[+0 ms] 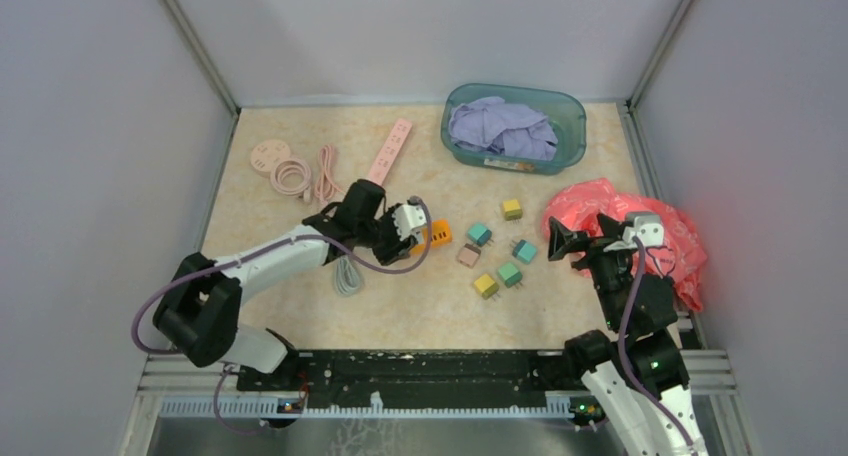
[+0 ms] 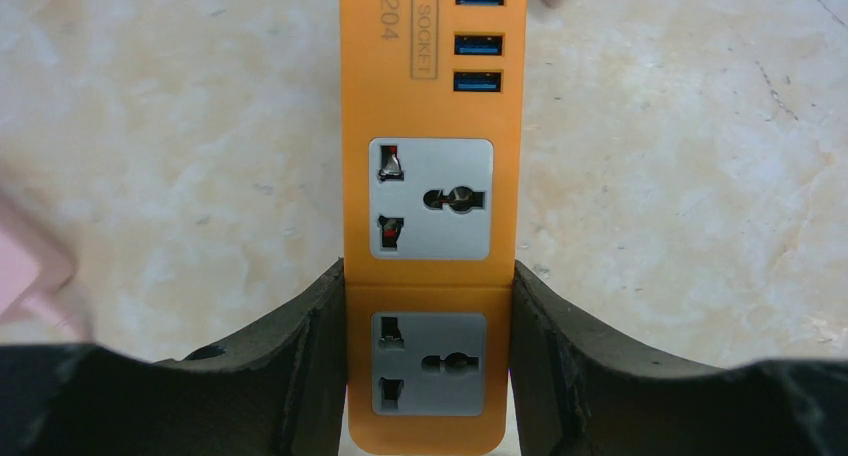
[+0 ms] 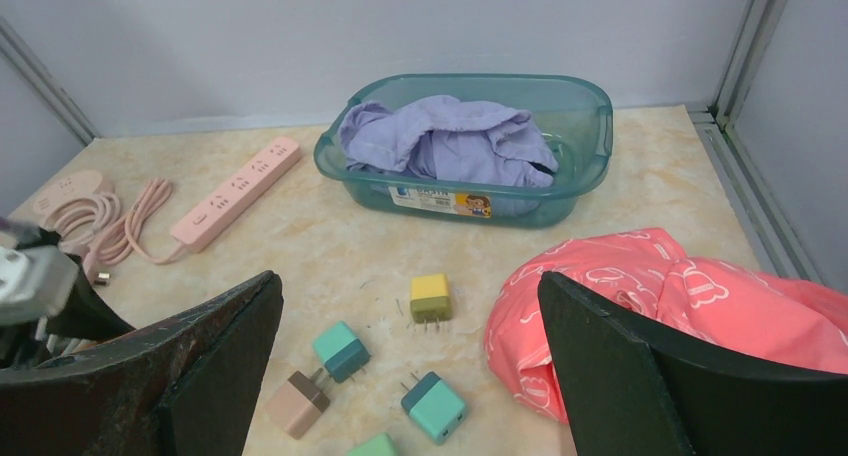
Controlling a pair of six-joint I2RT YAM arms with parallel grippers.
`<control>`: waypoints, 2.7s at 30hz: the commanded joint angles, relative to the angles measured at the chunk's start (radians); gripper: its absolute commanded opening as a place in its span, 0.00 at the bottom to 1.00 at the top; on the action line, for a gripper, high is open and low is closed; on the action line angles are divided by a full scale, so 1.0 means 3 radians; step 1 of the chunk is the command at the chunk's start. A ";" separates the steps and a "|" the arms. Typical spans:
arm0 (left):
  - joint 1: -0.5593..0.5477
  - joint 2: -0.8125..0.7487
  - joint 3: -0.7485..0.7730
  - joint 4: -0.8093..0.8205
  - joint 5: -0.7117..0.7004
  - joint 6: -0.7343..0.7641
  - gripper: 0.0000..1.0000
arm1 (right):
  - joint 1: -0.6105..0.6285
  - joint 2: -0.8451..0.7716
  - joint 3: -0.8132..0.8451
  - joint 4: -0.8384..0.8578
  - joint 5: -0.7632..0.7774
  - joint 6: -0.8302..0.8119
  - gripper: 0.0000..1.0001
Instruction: Insert the plug
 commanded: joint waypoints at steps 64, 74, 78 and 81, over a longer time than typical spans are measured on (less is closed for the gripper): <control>-0.0533 -0.1108 -0.0568 -0.1067 -0.2116 -0.4808 1.00 | 0.0851 0.3008 0.0553 0.0575 -0.1875 -0.0350 0.99; -0.0460 -0.1222 -0.0928 -0.0934 -0.1856 -0.5182 0.89 | 0.1463 0.4144 0.1047 0.0761 -0.1412 -0.1100 0.99; -0.0453 -0.1282 -0.1067 -0.0848 -0.1822 -0.5261 0.80 | 0.1581 0.4458 0.1162 0.0757 -0.1369 -0.1358 0.98; -0.0450 -0.1257 -0.1138 -0.0813 -0.1855 -0.5318 0.75 | 0.1653 0.4653 0.1213 0.0726 -0.1361 -0.1473 0.97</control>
